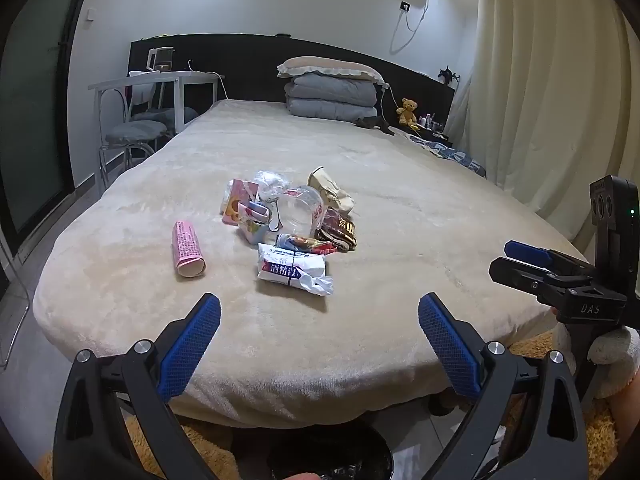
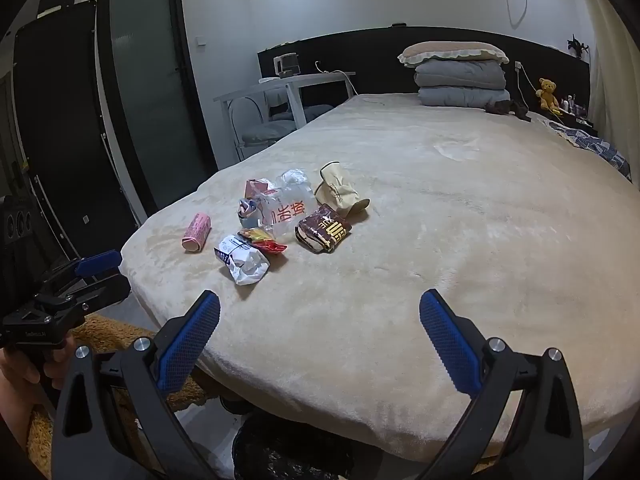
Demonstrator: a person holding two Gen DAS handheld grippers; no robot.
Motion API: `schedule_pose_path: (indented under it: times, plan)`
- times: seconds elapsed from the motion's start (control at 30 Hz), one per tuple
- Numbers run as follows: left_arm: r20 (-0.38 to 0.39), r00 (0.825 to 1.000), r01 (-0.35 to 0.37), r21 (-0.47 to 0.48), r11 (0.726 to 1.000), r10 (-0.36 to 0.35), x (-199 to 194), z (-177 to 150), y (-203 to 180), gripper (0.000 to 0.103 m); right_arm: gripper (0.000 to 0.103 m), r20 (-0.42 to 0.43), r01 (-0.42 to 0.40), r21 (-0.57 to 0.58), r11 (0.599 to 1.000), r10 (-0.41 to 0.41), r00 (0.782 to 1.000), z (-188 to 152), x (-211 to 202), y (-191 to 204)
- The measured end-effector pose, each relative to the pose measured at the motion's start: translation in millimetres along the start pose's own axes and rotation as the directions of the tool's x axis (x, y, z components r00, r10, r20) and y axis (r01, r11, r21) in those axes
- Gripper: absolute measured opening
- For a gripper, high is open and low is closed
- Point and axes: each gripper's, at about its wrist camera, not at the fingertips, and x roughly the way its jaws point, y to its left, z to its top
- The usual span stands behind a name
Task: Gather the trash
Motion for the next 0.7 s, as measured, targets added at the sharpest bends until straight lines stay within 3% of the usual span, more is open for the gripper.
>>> schedule_pose_path:
  times: [0.7]
  plan:
    - [-0.007,1.0,-0.008,0.009,1.0,0.008,1.4,0.3,1.4,0.096,0.099,-0.017,-0.019,-0.029,0.999,0.018,1.0,-1.9,2.9,5.5]
